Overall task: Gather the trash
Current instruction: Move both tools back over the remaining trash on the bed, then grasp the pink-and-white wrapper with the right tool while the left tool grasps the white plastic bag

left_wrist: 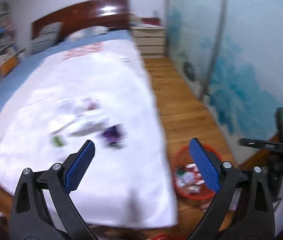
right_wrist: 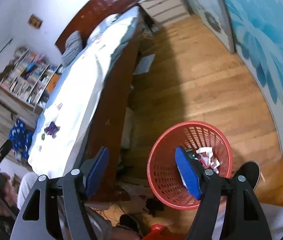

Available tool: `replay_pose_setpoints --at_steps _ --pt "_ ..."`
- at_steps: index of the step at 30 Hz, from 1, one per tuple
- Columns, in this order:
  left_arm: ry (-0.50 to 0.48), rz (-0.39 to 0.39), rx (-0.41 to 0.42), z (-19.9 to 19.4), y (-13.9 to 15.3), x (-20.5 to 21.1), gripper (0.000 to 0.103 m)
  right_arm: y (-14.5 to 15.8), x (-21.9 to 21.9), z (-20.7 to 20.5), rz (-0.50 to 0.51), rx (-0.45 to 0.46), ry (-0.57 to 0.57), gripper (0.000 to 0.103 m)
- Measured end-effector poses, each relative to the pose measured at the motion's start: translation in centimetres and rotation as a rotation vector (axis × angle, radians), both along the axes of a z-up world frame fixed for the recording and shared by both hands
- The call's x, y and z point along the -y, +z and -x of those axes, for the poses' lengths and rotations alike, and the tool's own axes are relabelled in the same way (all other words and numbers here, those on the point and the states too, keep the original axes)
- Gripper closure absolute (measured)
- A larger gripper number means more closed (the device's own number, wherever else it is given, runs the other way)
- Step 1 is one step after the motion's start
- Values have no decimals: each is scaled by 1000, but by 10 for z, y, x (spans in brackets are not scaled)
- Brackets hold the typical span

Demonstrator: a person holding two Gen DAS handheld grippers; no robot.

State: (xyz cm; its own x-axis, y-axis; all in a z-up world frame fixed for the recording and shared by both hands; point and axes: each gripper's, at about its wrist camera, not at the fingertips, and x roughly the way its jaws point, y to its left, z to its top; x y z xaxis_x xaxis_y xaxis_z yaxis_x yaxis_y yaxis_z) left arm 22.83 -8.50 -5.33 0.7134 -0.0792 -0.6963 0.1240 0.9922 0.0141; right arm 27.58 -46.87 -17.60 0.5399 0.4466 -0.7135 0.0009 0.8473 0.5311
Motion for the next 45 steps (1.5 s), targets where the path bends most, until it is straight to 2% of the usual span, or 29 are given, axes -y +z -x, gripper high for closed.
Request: replay_pose_setpoints --at_steps 2,5,12,16,20,24,27,29,30,33,35,37,38,39,40,42,45 --pt "66 -13 8 10 -1 -26 9 12 -14 3 1 36 28 33" --pt "145 22 -1 18 -10 -59 9 30 -33 7 -91 91 73 32" --pt "154 66 -39 21 -36 -75 9 78 -107 16 2 191 151 30" --pt "172 101 -39 29 -41 -92 9 102 -155 6 50 222 201 28" --pt "210 169 -32 30 -42 -107 9 135 -214 -42 45 262 301 25" --pt "232 233 -27 29 -42 -114 9 151 -272 -108 185 265 384 25" --pt "229 263 -17 28 -40 -115 9 140 -319 -163 268 198 434 26" --pt "226 280 -15 27 -40 -115 9 121 -348 -197 318 142 455 29" --pt "225 285 -14 26 -40 -116 9 112 -361 -208 335 120 464 33" --pt "228 295 -9 27 -40 -118 9 88 -394 -234 365 81 493 34" --pt "233 302 -13 27 -41 -120 9 77 -417 -240 380 75 532 36" --pt "234 310 -15 26 -41 -122 9 57 -438 -245 457 40 549 45" --pt "234 314 -16 25 -41 -123 9 44 -441 -247 484 -6 535 50" --pt "235 319 -15 25 -41 -123 9 38 -439 -246 476 -14 529 52" --pt "234 323 -13 24 -40 -124 9 37 -437 -242 473 8 520 63" --pt "230 327 -9 23 -39 -124 9 39 -435 -237 482 35 524 78" --pt "225 328 0 22 -38 -124 9 49 -421 -231 457 59 515 79"
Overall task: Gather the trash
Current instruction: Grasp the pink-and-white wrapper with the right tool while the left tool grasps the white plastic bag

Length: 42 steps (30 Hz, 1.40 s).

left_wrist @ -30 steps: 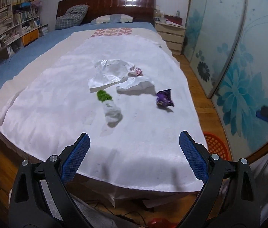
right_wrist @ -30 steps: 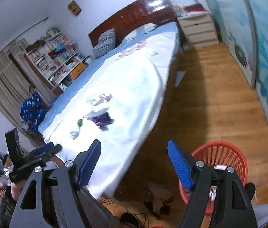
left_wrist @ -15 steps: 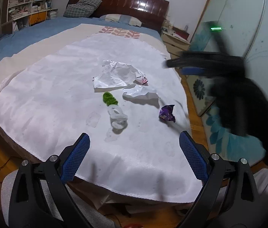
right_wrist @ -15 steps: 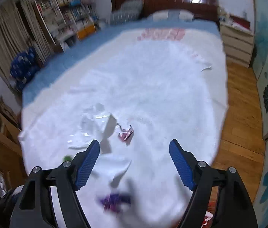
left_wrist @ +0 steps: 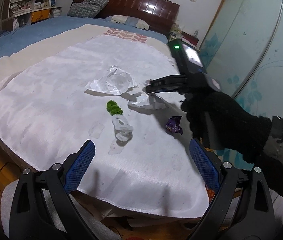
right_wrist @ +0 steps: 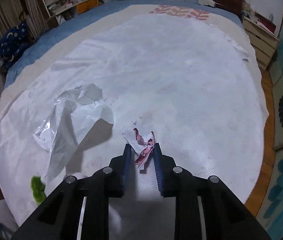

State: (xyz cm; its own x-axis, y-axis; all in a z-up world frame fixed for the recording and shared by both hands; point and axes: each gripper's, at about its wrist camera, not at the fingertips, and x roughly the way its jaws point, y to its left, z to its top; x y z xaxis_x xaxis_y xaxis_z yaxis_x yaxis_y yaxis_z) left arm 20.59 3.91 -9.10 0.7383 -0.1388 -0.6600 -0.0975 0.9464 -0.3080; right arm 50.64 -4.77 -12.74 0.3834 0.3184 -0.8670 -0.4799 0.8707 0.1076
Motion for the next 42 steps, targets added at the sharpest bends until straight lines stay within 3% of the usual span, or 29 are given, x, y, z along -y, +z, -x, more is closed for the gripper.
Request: replay_pose_setpoints --at_steps 6,8,11,17,20,21,23,24,25,29,31,39,42 --pt "32 -39 41 -13 11 -10 9 33 29 16 -58 59 22 82" --pt "58 -74 60 -30 17 -23 9 53 44 38 -102 91 33 82" --pt "65 -54 64 -68 16 -42 9 72 68 70 -162 117 43 82" --pt "-30 -72 -14 -172 -12 -43 9 78 127 143 -249 86 19 82" --pt "-12 -98 -95 -202 -30 -42 9 74 149 179 -257 86 5 82" --pt "16 -92 -152 -212 -42 -45 9 71 156 190 -265 82 -7 82" --pt "23 -18 -187 -212 -51 -53 12 67 166 203 -272 70 -25 82" --pt "23 0 -179 -210 -50 -55 25 66 171 209 -272 66 -35 82" --pt "13 3 -175 -208 -50 -55 46 65 178 215 -279 63 -46 82" --pt "12 11 -163 -203 -47 -60 69 60 200 228 -291 50 -82 82" --pt "21 29 -156 -200 -47 -65 96 59 212 232 -291 51 -102 82" --pt "48 13 -55 -167 -10 -57 97 77 246 247 -302 95 -125 82" --pt "12 -18 21 -143 26 -36 97 96 265 252 -313 135 -150 82"
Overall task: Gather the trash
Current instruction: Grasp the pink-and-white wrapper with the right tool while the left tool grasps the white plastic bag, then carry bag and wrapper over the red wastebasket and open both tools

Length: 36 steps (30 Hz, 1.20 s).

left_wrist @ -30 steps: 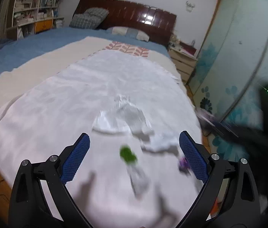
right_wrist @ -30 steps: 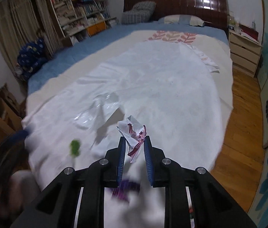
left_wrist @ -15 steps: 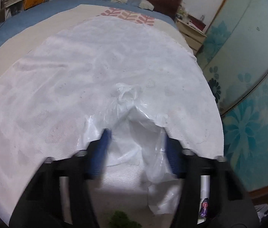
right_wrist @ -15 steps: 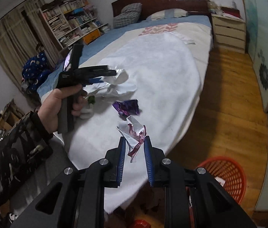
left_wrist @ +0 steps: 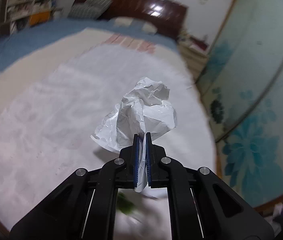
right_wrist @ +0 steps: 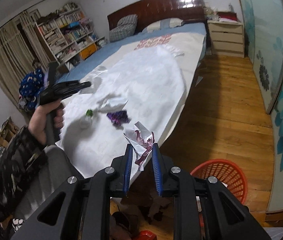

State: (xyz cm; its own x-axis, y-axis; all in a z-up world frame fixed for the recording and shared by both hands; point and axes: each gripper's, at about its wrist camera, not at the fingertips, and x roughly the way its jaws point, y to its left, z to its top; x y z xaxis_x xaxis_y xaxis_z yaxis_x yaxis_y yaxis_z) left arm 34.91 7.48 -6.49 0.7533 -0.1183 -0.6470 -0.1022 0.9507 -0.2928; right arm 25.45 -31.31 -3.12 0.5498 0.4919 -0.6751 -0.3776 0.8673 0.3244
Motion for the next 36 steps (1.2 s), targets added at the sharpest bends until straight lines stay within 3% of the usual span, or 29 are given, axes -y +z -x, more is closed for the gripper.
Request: replay_pose_setpoints --at_steps 3,6,11,14,17,22,24,28,33,35,36 --pt "-51 -21 78 32 44 37 97 26 33 10 -3 58 -50 82" --pt "-132 -16 104 51 70 82 97 52 71 21 -4 117 -117 82" --pt "-347 13 95 69 77 193 97 64 131 37 11 165 -236 82" --pt "-463 -45 -11 67 38 269 97 47 172 43 -5 144 -337 82" --pt "-573 -107 -172 60 -40 335 97 21 192 37 -31 89 -380 82" --pt "-605 -104 -366 47 -147 371 97 -65 208 4 -44 -82 -412 82" --pt "-590 -118 -426 46 -175 376 97 -103 209 -7 -89 -149 -417 82" --pt "-584 -152 -449 47 -188 380 97 -157 210 -25 -113 -286 -429 82" --pt "-593 -177 -444 56 -188 389 94 -177 214 -34 -141 -327 -440 80" --pt "-595 -184 -446 56 -187 389 85 -184 211 -33 -129 -339 -445 75" --pt "-596 -194 -445 60 -186 390 67 -186 212 -33 -120 -342 -460 64"
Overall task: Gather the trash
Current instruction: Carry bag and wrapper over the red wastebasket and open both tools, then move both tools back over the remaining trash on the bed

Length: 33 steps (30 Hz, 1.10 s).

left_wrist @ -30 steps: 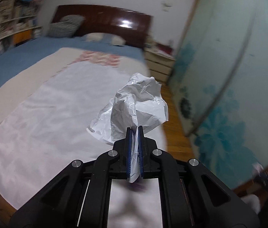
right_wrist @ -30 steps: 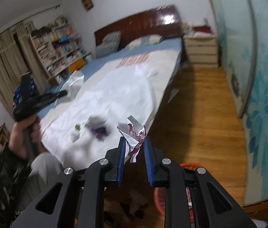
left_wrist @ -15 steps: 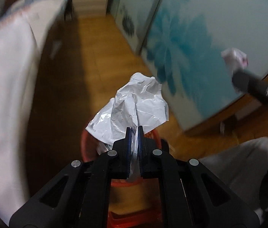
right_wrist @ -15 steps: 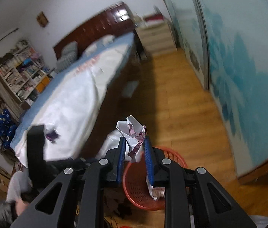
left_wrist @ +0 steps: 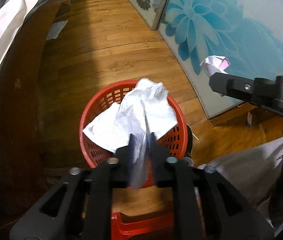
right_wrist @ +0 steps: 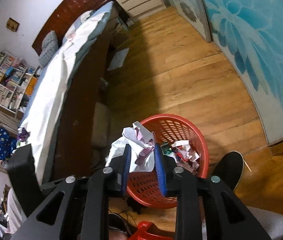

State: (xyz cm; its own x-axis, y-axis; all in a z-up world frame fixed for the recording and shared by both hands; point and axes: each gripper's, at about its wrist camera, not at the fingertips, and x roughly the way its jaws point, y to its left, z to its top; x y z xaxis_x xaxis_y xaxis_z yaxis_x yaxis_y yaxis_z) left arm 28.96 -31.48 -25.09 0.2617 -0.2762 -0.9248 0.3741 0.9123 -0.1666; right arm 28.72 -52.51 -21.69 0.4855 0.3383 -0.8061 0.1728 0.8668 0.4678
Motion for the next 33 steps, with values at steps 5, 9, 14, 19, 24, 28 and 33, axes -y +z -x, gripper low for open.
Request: replay_pose_setpoints --at_steps 5,9,14,19,24,28,33 --pt "58 18 -2 2 8 -13 28 3 9 -2 -11 17 -64 43" --pt "65 24 24 4 21 -23 28 3 5 -4 -31 23 -61 43" --pt "92 52 101 16 61 -54 27 6 -1 -2 -45 35 -58 42" --pt "140 48 254 40 126 -115 22 16 -18 -2 -24 56 -5 39" --pt "285 18 390 66 179 -209 19 31 -40 -1 25 90 49 39" --pt "398 -33 439 88 194 -271 17 65 -64 11 60 179 129 37" --pt "521 0 420 98 185 -319 17 124 -94 34 104 315 184 32"
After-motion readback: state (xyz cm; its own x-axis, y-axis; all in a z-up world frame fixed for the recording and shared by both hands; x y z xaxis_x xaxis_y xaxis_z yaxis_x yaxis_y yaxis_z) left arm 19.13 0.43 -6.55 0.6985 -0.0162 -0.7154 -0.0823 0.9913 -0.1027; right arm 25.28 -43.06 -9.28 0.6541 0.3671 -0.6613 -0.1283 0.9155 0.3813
